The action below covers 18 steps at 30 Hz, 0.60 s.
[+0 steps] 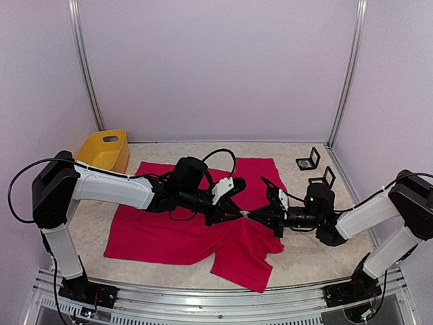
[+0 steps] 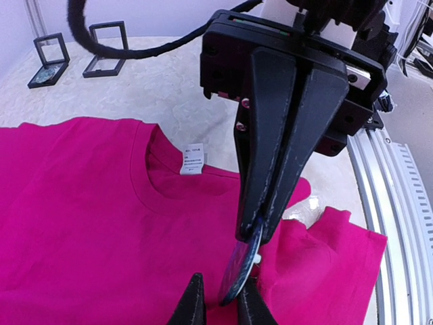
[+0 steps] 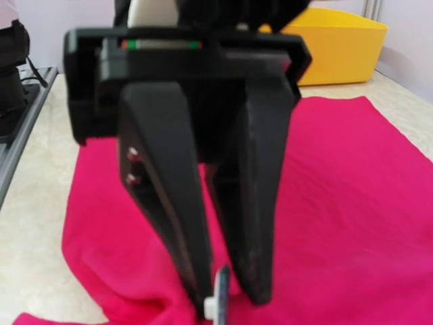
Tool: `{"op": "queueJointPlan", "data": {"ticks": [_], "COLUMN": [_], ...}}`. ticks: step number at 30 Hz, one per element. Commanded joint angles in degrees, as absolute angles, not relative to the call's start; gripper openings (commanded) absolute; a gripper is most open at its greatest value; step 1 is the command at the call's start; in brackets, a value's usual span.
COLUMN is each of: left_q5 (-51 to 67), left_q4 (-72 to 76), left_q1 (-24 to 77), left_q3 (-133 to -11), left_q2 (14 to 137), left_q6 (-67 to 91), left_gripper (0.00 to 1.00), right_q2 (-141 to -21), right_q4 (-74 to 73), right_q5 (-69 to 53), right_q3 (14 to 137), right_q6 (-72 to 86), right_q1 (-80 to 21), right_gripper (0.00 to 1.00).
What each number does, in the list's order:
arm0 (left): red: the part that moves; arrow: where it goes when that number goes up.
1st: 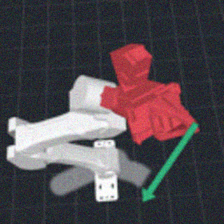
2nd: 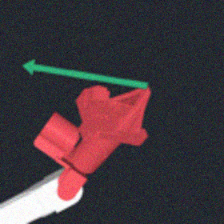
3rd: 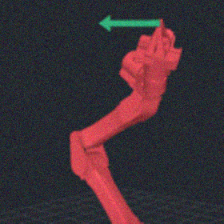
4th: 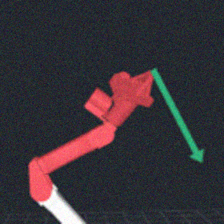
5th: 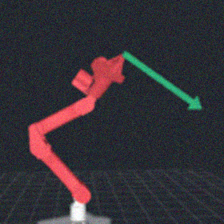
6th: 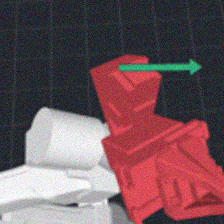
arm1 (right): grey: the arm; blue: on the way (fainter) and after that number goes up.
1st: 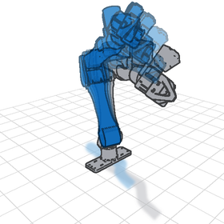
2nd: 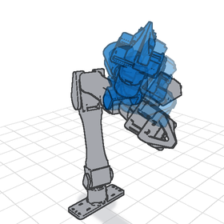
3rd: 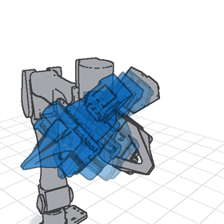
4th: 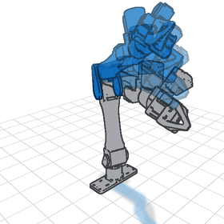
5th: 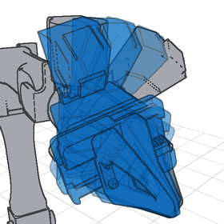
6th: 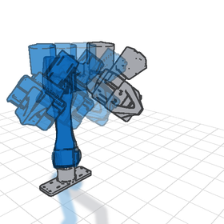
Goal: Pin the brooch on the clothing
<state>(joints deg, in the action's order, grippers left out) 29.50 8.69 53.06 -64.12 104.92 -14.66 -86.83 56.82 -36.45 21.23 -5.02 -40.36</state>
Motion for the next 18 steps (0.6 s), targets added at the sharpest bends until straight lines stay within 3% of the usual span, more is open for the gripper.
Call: {"op": "queueJointPlan", "data": {"ticks": [1, 6, 11, 15, 18], "left_q5": [29.18, 30.17, 28.36, 27.8, 27.53], "left_q4": [11.08, 12.06, 10.8, 9.05, 7.86], "left_q1": [54.08, 54.32, 54.27, 54.32, 54.31], "left_q3": [-66.15, -65.83, -65.74, -65.92, -66.4], "left_q2": [106.64, 105.88, 104.33, 102.88, 102.29], "left_q6": [-14.38, -13.71, -14.35, -15.49, -16.34], "left_gripper": [0.11, 0.0, 0.0, 0.0, 0.0], "right_q2": [-87.08, -86.76, -85.09, -81.44, -81.49], "right_q4": [57.64, 55.41, 51.83, 49.05, 46.1], "right_q5": [-39.36, -39.99, -37.77, -40.41, -40.12], "right_q3": [22.97, 23.07, 22.92, 20.31, 20.03], "right_q6": [-5.05, -5.82, -5.72, -6.46, -7.01], "right_q1": [-40.04, -40.13, -39.71, -39.26, -39.2], "right_gripper": [0.0, 0.0, 0.02, 0.34, 0.38]}}
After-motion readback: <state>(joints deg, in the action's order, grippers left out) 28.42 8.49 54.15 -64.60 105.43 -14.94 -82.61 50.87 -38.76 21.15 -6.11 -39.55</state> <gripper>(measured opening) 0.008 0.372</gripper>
